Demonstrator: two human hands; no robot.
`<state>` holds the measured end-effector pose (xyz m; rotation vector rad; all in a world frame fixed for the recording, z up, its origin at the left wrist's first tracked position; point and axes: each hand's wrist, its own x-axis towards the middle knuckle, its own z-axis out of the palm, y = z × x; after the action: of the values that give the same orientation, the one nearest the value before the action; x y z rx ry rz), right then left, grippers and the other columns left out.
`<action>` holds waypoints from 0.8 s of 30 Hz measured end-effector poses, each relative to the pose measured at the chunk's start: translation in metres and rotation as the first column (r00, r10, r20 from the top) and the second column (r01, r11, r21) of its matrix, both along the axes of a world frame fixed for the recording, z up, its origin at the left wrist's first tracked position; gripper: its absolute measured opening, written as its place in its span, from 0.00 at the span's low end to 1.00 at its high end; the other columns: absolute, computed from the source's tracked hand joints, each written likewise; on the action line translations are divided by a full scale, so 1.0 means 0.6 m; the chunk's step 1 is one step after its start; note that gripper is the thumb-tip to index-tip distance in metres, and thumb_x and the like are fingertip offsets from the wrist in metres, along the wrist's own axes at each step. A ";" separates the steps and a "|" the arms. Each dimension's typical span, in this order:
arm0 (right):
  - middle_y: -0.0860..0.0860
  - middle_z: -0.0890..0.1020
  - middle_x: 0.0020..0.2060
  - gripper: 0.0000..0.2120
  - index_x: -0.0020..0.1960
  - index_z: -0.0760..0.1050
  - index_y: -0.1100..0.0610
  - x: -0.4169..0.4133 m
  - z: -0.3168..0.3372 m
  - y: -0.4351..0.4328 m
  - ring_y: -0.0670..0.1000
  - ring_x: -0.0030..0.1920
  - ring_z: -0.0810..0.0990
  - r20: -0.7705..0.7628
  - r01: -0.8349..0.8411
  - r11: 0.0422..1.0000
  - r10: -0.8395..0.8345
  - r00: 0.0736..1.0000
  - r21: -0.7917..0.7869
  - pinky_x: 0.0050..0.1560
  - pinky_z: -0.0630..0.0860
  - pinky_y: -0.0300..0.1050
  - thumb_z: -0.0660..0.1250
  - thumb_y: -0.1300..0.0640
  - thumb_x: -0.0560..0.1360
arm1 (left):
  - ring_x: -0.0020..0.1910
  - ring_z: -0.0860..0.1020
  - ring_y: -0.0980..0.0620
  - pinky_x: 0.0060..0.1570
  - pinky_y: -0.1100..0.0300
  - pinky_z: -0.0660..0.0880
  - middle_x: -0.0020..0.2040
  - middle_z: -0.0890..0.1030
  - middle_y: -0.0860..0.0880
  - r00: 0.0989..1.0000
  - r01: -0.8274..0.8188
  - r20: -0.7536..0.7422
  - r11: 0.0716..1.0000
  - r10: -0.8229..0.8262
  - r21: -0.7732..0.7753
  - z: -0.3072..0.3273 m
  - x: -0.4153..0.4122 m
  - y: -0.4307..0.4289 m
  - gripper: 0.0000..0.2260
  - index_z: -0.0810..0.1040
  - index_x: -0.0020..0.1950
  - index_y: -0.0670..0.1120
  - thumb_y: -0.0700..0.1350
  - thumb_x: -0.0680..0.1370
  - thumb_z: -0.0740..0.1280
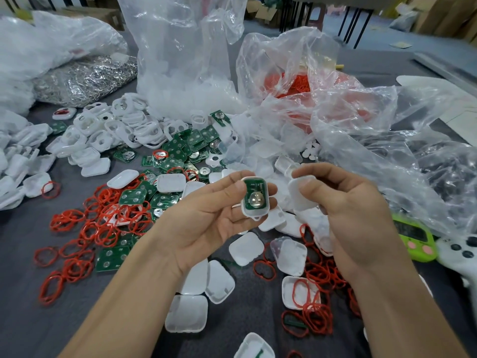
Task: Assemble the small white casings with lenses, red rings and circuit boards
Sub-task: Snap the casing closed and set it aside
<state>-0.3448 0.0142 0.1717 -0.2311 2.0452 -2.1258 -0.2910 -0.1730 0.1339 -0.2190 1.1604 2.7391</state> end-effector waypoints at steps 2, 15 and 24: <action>0.46 0.84 0.34 0.11 0.38 0.86 0.53 0.004 0.004 -0.001 0.37 0.30 0.76 -0.008 -0.072 0.996 0.071 0.997 -0.060 0.33 0.72 0.28 0.73 0.67 0.73 | 0.54 0.85 0.40 0.54 0.48 0.83 0.58 0.85 0.37 1.000 0.021 -0.002 1.000 -0.021 0.009 0.002 0.000 0.001 0.10 0.79 0.56 0.44 0.38 0.76 0.67; 0.49 0.87 0.35 0.05 0.39 0.87 0.56 0.003 0.006 0.002 0.42 0.34 0.82 -0.039 -0.259 0.955 0.256 0.966 -0.146 0.38 0.77 0.31 0.72 0.61 0.66 | 0.49 0.85 0.44 0.51 0.46 0.84 0.51 0.85 0.43 0.998 0.053 -0.011 0.998 -0.054 -0.016 -0.005 -0.003 0.008 0.16 0.84 0.54 0.44 0.37 0.66 0.74; 0.48 0.86 0.44 0.11 0.44 0.88 0.52 -0.002 -0.012 -0.006 0.47 0.47 0.86 -0.222 -0.218 0.971 0.236 0.946 0.100 0.50 0.79 0.37 0.75 0.68 0.73 | 0.52 0.85 0.42 0.50 0.49 0.83 0.55 0.84 0.40 0.992 0.127 -0.020 0.990 -0.128 -0.054 -0.006 -0.003 0.006 0.37 0.77 0.66 0.39 0.42 0.61 0.86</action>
<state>-0.3461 0.0106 0.1643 -0.7006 2.0961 -1.9570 -0.2926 -0.1696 0.1302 -0.1147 1.2100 2.6096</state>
